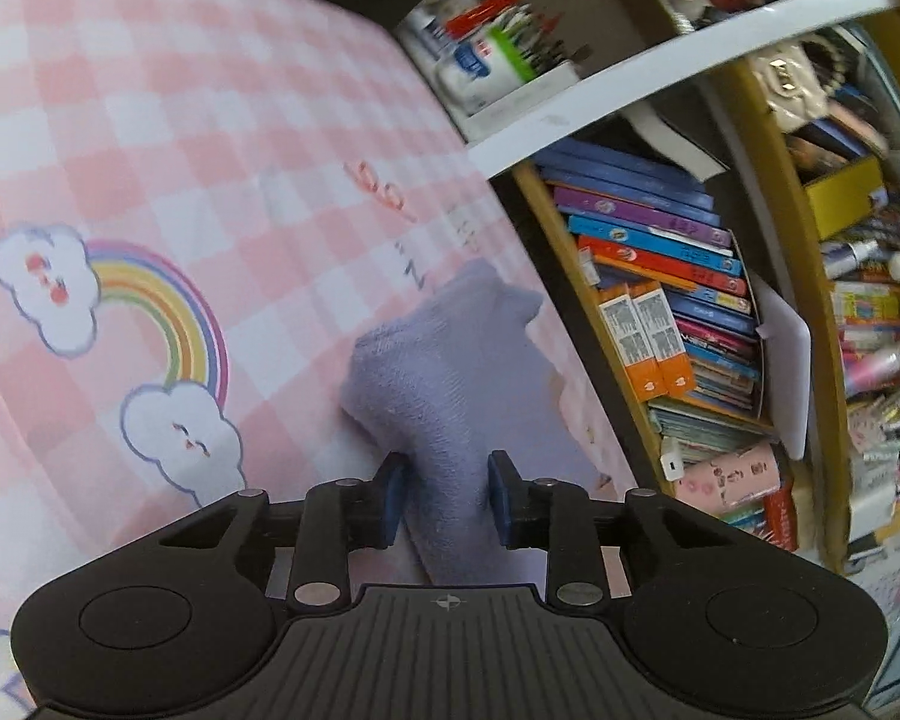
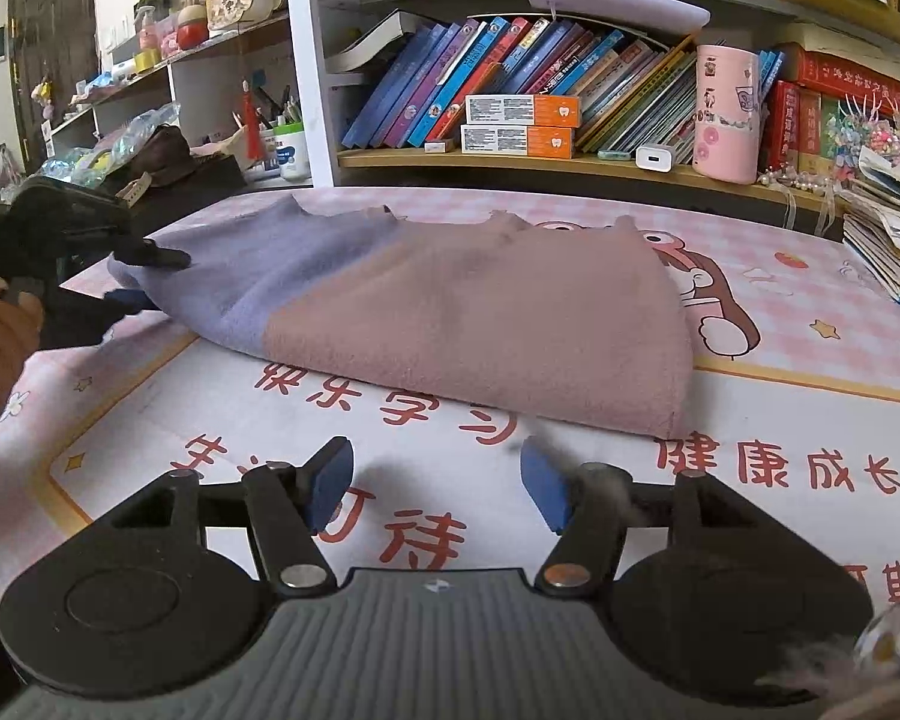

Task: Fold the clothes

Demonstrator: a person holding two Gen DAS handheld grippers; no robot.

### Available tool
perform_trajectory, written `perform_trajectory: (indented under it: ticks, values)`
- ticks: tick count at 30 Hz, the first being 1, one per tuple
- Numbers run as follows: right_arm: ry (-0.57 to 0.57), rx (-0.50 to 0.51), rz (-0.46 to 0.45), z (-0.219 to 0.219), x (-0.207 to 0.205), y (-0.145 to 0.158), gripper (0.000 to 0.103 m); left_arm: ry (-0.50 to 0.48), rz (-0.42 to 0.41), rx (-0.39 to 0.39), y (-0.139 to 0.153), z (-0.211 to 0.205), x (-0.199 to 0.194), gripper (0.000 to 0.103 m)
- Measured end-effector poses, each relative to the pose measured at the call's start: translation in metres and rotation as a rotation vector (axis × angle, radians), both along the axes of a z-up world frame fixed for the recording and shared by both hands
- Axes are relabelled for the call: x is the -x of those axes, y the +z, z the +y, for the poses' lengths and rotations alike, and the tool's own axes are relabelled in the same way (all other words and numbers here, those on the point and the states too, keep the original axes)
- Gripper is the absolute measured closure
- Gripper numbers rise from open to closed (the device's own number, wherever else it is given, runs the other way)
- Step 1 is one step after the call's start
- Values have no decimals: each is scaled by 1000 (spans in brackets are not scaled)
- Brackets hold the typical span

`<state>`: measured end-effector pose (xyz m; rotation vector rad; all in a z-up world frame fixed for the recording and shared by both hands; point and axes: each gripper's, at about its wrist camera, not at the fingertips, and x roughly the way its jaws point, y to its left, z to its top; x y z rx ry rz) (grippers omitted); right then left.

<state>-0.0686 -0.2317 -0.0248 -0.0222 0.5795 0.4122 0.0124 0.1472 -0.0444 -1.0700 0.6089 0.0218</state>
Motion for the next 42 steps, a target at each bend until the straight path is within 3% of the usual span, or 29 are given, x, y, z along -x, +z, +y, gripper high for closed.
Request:
perform_trajectory:
  ticks: [5,8,14,19,24,30,34,37,42]
  values:
    - [3,-7,2,-1,0,0,42,22,-2,8,-4,-2,-9,77]
    - [-3,-15,-5,-2,1,1,42,27,1,2,-6,1,-15,89]
    - [-38,-39,-33,-10,-3,14,44,21,-18,18,-8,19,-15,92]
    - [-64,-3,-35,-10,-25,29,58,45,-30,42,-7,47,-4,92]
    - [-36,13,38,7,-61,25,73,70,-57,49,-2,82,13,92]
    - [18,52,53,39,-80,24,77,158,-109,-44,12,130,49,98]
    - [10,58,47,50,-87,24,77,188,-103,16,10,155,66,98]
    - [3,40,45,45,-86,24,77,187,-76,21,8,155,69,94]
    - [-33,43,32,27,-76,27,77,107,-46,30,3,133,53,67]
